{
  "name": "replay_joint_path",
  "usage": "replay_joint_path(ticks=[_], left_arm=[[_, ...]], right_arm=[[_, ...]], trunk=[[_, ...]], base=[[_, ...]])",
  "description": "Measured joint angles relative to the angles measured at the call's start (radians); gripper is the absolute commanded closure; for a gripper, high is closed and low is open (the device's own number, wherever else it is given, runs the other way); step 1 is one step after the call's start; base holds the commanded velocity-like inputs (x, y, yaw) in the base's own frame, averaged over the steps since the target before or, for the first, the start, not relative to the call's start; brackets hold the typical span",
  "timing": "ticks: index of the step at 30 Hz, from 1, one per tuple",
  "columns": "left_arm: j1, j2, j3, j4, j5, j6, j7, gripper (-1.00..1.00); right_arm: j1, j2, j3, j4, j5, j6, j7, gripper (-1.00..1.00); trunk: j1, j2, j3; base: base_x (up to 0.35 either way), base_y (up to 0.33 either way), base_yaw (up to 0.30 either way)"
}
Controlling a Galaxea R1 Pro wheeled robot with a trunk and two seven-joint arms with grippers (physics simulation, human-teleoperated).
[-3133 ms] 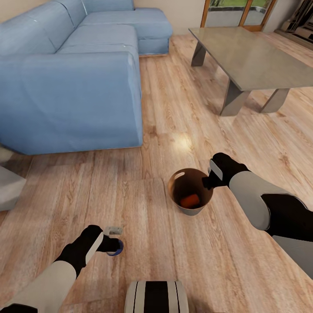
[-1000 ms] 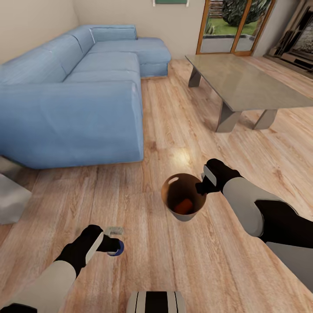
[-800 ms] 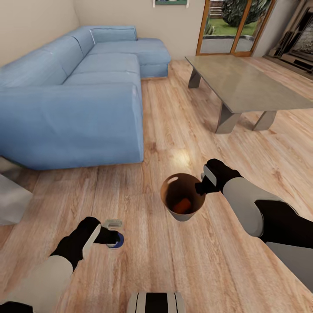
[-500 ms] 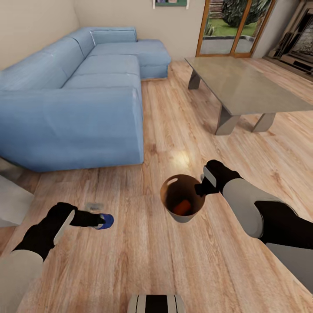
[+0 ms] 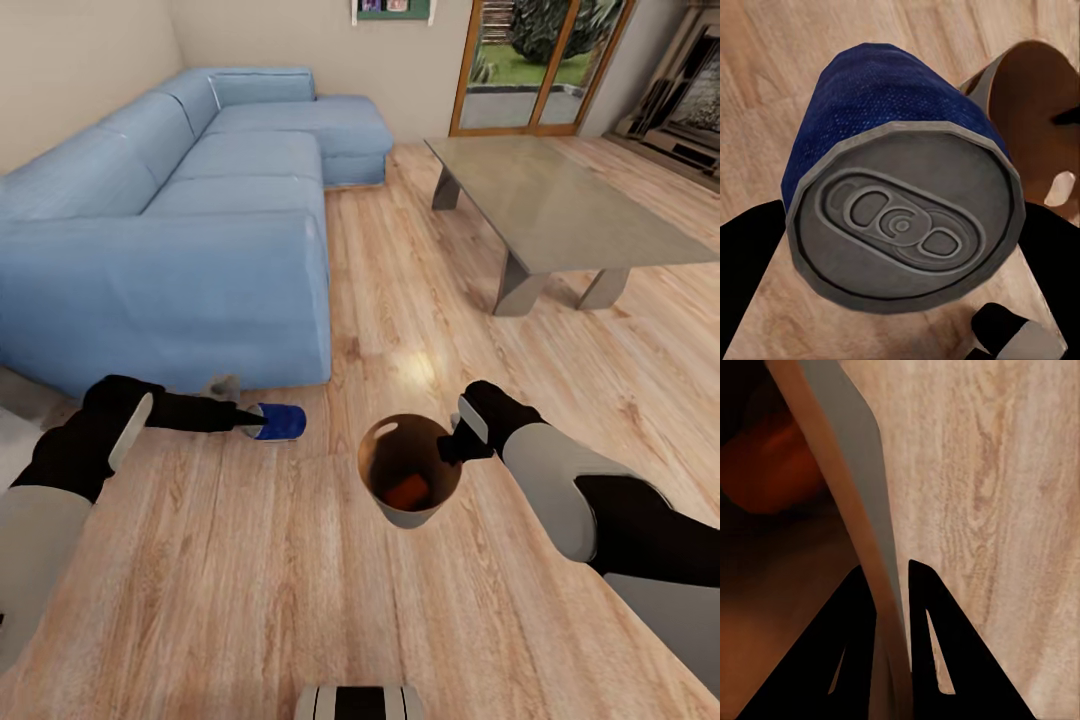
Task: Put the three can of soda from the living room inside the tash can in the kitchen.
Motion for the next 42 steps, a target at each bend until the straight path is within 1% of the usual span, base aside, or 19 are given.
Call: replay_joint_path(ticks=[1, 3, 4, 6, 8, 11, 16, 19, 20, 21, 25, 27, 29, 30, 33, 37, 39, 41, 42], left_arm=[[-0.009, 0.000, 0.000, -0.001, -0.002, 0.000, -0.020, 1.00], [-0.035, 0.000, -0.001, -0.005, 0.001, 0.000, -0.102, 1.00], [-0.047, 0.000, -0.001, -0.007, 0.004, 0.000, -0.157, 1.00], [-0.059, 0.000, -0.001, -0.009, 0.001, 0.000, -0.223, 1.00], [-0.073, 0.000, -0.003, -0.009, -0.001, 0.000, -0.260, 1.00], [-0.088, -0.008, -0.009, -0.001, -0.005, 0.000, -0.288, 1.00], [-0.092, -0.012, -0.013, 0.003, -0.007, 0.000, -0.294, 1.00], [-0.093, -0.017, -0.014, 0.002, -0.007, 0.000, -0.292, 1.00], [-0.093, -0.030, -0.023, 0.002, -0.006, 0.000, -0.290, 1.00], [-0.092, -0.044, -0.043, 0.003, -0.008, 0.000, -0.285, 1.00], [-0.092, -0.072, -0.101, 0.004, -0.009, 0.000, -0.243, 1.00], [-0.092, -0.100, -0.121, 0.008, -0.009, 0.000, -0.211, 1.00], [-0.091, -0.135, -0.133, 0.019, -0.010, 0.000, -0.175, 1.00], [-0.091, -0.162, -0.141, 0.030, -0.012, 0.000, -0.149, 1.00], [-0.091, -0.212, -0.167, 0.054, -0.012, 0.000, -0.091, 1.00], [-0.090, -0.240, -0.191, 0.073, -0.012, 0.000, -0.025, 1.00], [-0.090, -0.258, -0.196, 0.081, -0.011, 0.000, 0.002, 1.00], [-0.090, -0.277, -0.199, 0.100, -0.016, -0.001, 0.051, 1.00], [-0.090, -0.282, -0.199, 0.104, -0.014, 0.000, 0.065, 1.00]], right_arm=[[0.001, 0.003, -0.004, -0.001, -0.005, 0.000, 0.000, 1.00], [0.003, 0.013, -0.001, 0.000, -0.003, 0.000, 0.000, 1.00], [0.004, 0.017, 0.001, -0.001, 0.002, 0.000, 0.000, 1.00], [0.004, 0.023, 0.003, -0.001, 0.008, 0.000, -0.001, 1.00], [0.005, 0.026, 0.003, -0.002, 0.009, 0.000, -0.001, 1.00], [0.005, 0.036, 0.006, -0.002, 0.012, 0.000, -0.001, 1.00], [0.005, 0.049, 0.002, -0.003, 0.002, 0.000, 0.000, 1.00], [0.004, 0.058, 0.005, -0.007, 0.010, 0.000, -0.001, 1.00], [0.004, 0.064, 0.008, -0.011, 0.016, 0.000, -0.002, 1.00], [0.004, 0.071, 0.009, -0.014, 0.021, 0.000, -0.003, 1.00], [0.003, 0.086, 0.000, -0.019, -0.003, 0.000, 0.000, 1.00], [0.002, 0.093, 0.002, -0.021, 0.001, 0.000, -0.001, 1.00], [0.002, 0.098, 0.005, -0.021, 0.010, 0.000, -0.003, 1.00], [0.002, 0.100, 0.006, -0.022, 0.013, 0.000, -0.004, 1.00], [0.002, 0.102, 0.004, -0.022, 0.012, 0.000, -0.004, 1.00], [0.001, 0.110, 0.005, -0.030, 0.013, 0.000, -0.004, 1.00], [0.001, 0.116, 0.005, -0.038, 0.014, 0.000, -0.003, 1.00], [0.000, 0.117, 0.000, -0.051, 0.004, 0.000, -0.002, 1.00], [0.000, 0.117, -0.001, -0.055, 0.001, 0.000, -0.002, 1.00]], trunk=[[-0.004, 0.007, 0.003], [-0.012, 0.021, 0.009], [-0.015, 0.028, 0.013], [-0.023, 0.042, 0.019], [-0.031, 0.056, 0.025], [-0.042, 0.077, 0.034], [-0.061, 0.112, 0.050], [-0.073, 0.133, 0.060], [-0.077, 0.140, 0.063], [-0.080, 0.147, 0.066], [-0.096, 0.175, 0.078], [-0.103, 0.189, 0.085], [-0.111, 0.203, 0.091], [-0.115, 0.210, 0.094], [-0.126, 0.231, 0.103], [-0.142, 0.259, 0.116], [-0.149, 0.273, 0.122], [-0.157, 0.287, 0.128], [-0.161, 0.294, 0.132]], base=[[0.000, 0.000, 0.000], [0.000, 0.000, 0.000], [0.000, 0.000, 0.000], [0.000, 0.000, 0.000], [0.000, 0.000, 0.000], [0.000, 0.000, 0.000], [0.000, 0.000, 0.000], [0.000, 0.000, 0.000], [0.000, 0.000, 0.000], [0.000, 0.000, 0.000], [0.000, 0.000, 0.000], [0.000, 0.000, 0.000], [0.000, 0.000, 0.000], [0.000, 0.000, 0.000], [0.000, 0.000, 0.000], [0.000, 0.000, 0.000], [0.000, 0.000, 0.000], [0.000, 0.000, 0.000], [0.000, 0.000, 0.000]])
